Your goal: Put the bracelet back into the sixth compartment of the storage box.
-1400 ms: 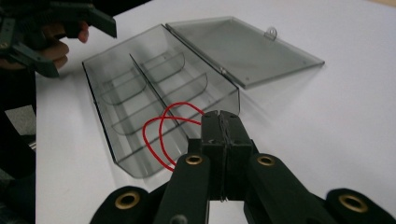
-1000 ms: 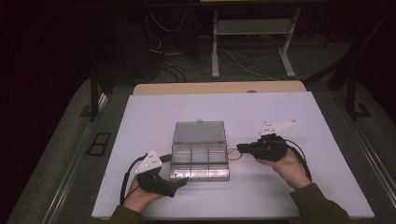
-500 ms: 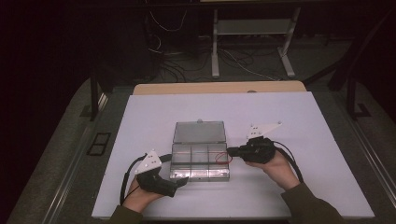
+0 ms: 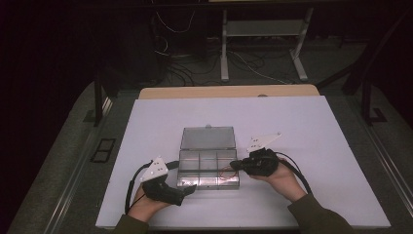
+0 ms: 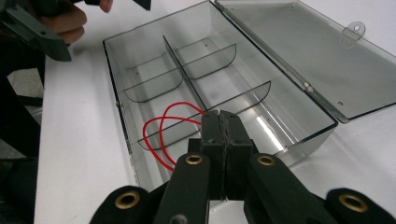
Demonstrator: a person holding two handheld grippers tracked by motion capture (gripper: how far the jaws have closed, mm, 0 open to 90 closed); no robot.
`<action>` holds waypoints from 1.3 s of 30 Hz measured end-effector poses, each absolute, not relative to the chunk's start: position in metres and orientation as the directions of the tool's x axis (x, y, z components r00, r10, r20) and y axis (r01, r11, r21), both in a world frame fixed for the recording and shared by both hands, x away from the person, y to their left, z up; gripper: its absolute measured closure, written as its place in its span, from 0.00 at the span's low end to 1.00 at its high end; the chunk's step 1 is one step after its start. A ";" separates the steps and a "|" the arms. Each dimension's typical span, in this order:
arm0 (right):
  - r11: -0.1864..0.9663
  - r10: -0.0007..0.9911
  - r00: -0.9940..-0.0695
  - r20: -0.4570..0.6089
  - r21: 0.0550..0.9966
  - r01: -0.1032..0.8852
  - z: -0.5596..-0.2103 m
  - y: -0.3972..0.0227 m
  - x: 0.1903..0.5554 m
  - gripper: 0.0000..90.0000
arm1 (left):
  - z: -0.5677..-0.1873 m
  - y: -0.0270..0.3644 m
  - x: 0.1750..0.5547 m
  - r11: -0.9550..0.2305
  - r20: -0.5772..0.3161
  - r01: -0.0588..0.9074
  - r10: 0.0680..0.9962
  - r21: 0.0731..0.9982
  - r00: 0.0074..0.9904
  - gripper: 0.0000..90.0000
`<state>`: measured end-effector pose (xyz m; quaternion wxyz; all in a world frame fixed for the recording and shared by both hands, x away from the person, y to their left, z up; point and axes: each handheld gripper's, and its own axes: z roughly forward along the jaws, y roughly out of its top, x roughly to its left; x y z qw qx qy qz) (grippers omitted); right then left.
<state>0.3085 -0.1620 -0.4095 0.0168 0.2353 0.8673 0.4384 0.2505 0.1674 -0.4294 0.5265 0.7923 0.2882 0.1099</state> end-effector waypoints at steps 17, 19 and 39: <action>0.551 0.408 -0.900 0.154 0.745 0.377 -0.415 -0.154 0.304 0.98 | -0.429 0.167 0.250 -0.278 -0.133 0.342 0.569 0.898 0.811 0.00; 0.554 0.407 -0.901 0.154 0.742 0.377 -0.416 -0.154 0.304 0.98 | -0.429 0.167 0.250 -0.278 -0.133 0.342 0.569 0.898 0.811 0.00; 0.565 0.392 -0.905 0.166 0.733 0.379 -0.422 -0.152 0.302 0.86 | -0.430 0.167 0.251 -0.282 -0.134 0.343 0.566 0.896 0.814 0.00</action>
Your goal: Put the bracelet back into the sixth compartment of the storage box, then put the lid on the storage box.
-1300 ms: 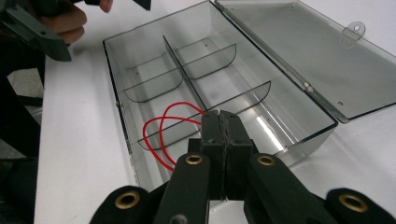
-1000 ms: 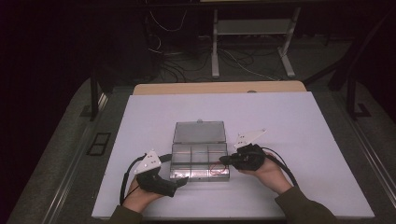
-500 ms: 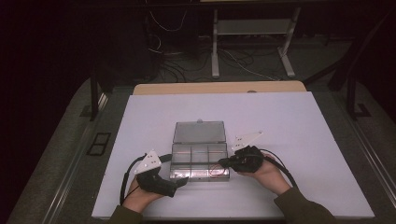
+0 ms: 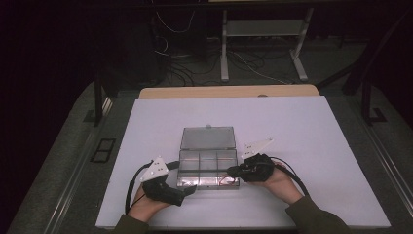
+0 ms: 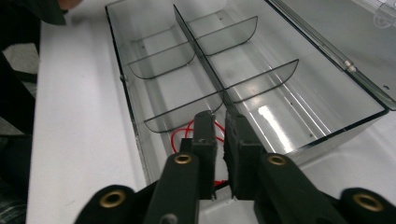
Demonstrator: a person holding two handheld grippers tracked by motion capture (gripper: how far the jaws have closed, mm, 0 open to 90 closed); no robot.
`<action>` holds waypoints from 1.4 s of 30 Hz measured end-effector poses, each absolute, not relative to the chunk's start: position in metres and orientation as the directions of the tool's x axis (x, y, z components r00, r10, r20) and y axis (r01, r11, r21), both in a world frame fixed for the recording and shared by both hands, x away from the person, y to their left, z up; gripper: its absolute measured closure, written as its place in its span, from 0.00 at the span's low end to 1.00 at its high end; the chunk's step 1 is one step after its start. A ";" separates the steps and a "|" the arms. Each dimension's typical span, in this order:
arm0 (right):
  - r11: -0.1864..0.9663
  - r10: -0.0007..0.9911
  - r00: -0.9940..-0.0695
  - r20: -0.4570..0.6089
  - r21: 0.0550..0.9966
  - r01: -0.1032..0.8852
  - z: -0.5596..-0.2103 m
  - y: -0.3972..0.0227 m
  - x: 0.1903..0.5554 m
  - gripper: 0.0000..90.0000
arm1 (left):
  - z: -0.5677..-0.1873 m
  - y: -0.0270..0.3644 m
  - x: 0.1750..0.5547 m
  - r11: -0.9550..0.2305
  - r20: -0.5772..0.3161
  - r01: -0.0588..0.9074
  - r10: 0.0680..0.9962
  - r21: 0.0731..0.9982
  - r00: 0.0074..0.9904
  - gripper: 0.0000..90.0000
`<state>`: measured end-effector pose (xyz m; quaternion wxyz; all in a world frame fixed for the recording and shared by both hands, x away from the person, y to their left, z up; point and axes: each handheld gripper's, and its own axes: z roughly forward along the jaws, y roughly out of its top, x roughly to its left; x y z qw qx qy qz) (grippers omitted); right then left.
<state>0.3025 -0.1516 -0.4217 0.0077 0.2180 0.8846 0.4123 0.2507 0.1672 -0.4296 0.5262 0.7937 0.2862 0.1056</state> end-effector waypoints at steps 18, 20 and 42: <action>0.371 0.455 -0.864 0.216 0.836 0.405 -0.405 -0.182 0.306 0.44 | -0.428 0.166 0.250 -0.291 -0.125 0.337 0.561 0.895 0.818 0.00; 0.359 0.473 -0.854 0.216 0.838 0.411 -0.406 -0.187 0.307 0.43 | -0.428 0.165 0.250 -0.297 -0.119 0.332 0.560 0.895 0.820 0.00; 0.309 0.555 -0.807 0.202 0.851 0.425 -0.406 -0.201 0.329 0.39 | -0.416 0.175 0.282 -0.272 -0.150 0.380 0.605 0.884 0.782 0.04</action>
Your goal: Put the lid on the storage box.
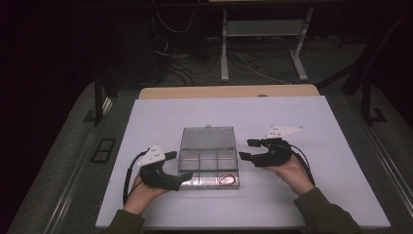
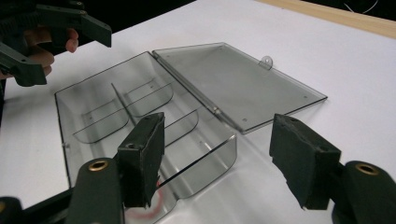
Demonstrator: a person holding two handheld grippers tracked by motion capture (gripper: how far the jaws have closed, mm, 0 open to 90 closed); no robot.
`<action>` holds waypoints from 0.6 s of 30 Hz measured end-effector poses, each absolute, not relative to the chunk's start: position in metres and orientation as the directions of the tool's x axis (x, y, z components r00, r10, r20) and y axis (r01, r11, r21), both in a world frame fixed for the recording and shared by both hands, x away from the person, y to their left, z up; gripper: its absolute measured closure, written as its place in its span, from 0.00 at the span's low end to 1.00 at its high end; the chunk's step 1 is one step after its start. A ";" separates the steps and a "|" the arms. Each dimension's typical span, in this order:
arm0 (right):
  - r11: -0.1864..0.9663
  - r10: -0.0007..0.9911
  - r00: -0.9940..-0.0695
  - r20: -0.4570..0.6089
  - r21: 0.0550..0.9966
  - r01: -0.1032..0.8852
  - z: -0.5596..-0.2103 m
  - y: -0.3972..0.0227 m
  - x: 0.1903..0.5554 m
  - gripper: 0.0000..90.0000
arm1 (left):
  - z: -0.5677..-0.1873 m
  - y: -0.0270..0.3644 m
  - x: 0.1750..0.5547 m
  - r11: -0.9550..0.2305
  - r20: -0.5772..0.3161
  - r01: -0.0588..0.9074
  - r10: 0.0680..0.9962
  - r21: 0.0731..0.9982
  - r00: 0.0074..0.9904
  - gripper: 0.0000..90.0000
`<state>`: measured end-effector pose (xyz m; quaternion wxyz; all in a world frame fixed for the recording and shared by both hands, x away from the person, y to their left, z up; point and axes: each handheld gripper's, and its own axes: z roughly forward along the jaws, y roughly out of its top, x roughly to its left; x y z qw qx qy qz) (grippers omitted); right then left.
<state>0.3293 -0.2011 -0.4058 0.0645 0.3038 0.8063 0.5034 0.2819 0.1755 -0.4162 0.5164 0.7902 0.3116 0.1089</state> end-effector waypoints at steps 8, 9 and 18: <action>0.288 0.568 -0.793 0.218 0.851 0.440 -0.405 -0.201 0.344 0.46 | -0.411 0.178 0.303 -0.253 -0.149 0.388 0.638 0.886 0.755 0.17; 0.289 0.571 -0.792 0.216 0.850 0.440 -0.405 -0.201 0.346 0.47 | -0.410 0.178 0.306 -0.256 -0.145 0.388 0.641 0.885 0.753 0.18; 0.293 0.599 -0.771 0.215 0.838 0.461 -0.407 -0.196 0.364 0.64 | -0.407 0.182 0.332 -0.228 -0.161 0.419 0.685 0.879 0.710 0.35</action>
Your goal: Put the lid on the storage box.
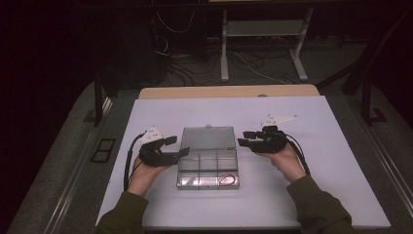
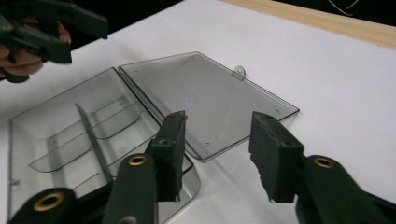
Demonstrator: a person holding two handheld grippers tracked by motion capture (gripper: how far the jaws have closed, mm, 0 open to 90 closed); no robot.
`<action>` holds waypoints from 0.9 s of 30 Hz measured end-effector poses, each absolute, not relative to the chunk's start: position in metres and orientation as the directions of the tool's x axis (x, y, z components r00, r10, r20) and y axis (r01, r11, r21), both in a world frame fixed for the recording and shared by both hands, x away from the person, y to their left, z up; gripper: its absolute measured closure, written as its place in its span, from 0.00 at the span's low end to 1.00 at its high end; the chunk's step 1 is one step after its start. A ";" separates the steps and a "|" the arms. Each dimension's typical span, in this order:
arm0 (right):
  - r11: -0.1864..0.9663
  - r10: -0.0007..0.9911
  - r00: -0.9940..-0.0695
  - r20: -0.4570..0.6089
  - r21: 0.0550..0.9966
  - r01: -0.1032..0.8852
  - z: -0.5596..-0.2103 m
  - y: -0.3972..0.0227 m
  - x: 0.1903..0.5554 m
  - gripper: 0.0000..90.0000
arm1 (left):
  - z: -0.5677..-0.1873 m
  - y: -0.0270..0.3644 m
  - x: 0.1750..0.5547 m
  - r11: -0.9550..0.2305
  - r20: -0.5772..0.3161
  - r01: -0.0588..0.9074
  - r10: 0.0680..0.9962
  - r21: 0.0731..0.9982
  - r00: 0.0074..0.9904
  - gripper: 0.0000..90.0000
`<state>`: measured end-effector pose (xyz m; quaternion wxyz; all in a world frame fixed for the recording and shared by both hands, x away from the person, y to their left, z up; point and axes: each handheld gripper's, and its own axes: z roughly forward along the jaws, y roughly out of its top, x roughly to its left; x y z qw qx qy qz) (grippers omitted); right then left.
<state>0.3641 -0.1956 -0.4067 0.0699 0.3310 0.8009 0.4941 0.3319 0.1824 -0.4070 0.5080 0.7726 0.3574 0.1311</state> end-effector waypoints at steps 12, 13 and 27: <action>0.317 0.647 -0.737 0.195 0.810 0.493 -0.415 -0.187 0.391 0.86 | -0.412 0.189 0.371 -0.254 -0.138 0.462 0.739 0.850 0.660 0.64; 0.316 0.651 -0.734 0.194 0.810 0.494 -0.416 -0.186 0.394 0.88 | -0.412 0.189 0.373 -0.267 -0.125 0.462 0.742 0.846 0.658 0.66; 0.341 0.685 -0.699 0.204 0.759 0.555 -0.441 -0.179 0.415 0.99 | -0.434 0.194 0.400 -0.319 -0.145 0.568 0.768 0.759 0.624 0.98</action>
